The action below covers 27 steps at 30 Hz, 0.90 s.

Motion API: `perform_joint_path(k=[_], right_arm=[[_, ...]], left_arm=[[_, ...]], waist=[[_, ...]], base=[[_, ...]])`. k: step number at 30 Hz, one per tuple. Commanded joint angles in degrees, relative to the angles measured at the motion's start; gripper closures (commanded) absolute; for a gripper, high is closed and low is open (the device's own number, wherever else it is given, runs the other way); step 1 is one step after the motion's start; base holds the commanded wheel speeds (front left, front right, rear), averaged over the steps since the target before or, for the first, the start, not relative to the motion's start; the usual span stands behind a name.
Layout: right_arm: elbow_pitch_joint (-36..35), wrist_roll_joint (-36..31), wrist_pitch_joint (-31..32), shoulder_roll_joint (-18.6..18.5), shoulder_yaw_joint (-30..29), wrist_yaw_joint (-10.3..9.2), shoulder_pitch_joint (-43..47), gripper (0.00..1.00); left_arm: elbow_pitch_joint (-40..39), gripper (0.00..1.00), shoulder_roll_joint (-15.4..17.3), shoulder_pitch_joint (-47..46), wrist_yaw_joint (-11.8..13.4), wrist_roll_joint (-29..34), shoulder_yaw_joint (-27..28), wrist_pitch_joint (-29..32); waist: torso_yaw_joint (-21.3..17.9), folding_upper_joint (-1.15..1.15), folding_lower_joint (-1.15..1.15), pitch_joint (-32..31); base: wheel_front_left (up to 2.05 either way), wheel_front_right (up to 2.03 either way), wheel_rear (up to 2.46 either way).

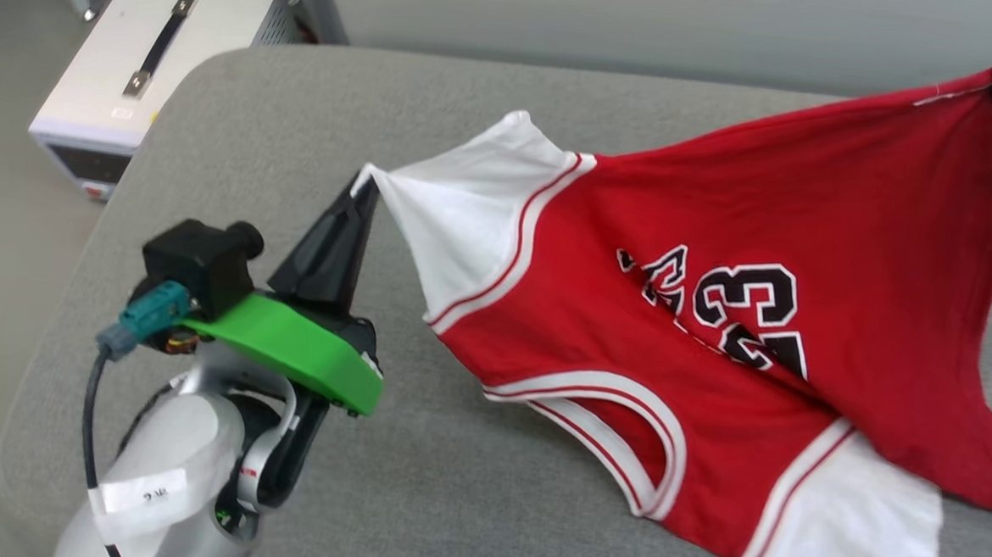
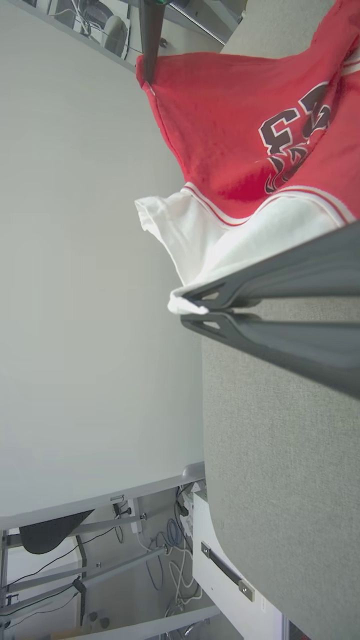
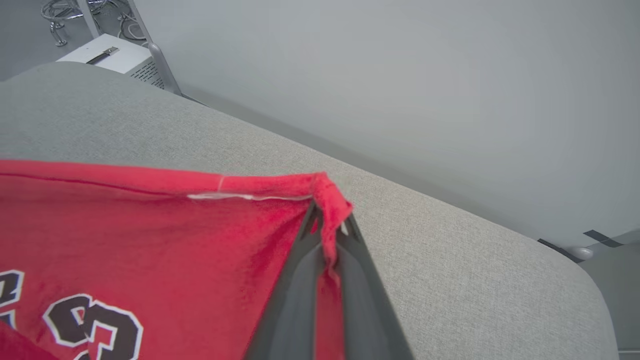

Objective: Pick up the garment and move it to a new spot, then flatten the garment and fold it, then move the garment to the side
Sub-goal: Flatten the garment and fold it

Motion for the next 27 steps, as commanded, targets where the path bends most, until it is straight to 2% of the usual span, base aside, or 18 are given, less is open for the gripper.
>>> perform_joint_path(k=[1,11,19,27], right_arm=[[-0.56,0.84,-1.44,-0.06,0.03,-0.05,0.94,1.00],[-6.68,1.62,-7.30,-0.24,-1.80,-0.05,2.92,1.00],[-13.82,0.78,-7.73,-0.24,-5.15,-0.05,3.53,1.00],[-20.34,-0.37,-7.10,2.14,-10.48,-0.05,4.83,1.00]], left_arm=[[-0.61,1.00,0.72,-1.73,0.67,0.65,0.55,0.19],[-4.14,1.00,2.29,-6.52,4.03,2.58,4.12,0.47],[-8.35,1.00,2.59,-12.90,6.23,5.17,6.91,-0.54],[-11.86,1.00,3.70,-17.74,7.10,7.25,8.08,0.19]], waist=[[-4.24,0.00,0.00,-4.38],[-8.85,0.00,0.00,-8.97],[-11.18,0.00,0.00,-9.31],[-12.48,0.00,0.00,-7.69]], base=[[0.00,0.00,0.00],[0.00,0.00,0.00],[0.00,0.00,0.00],[0.00,0.00,0.00]])
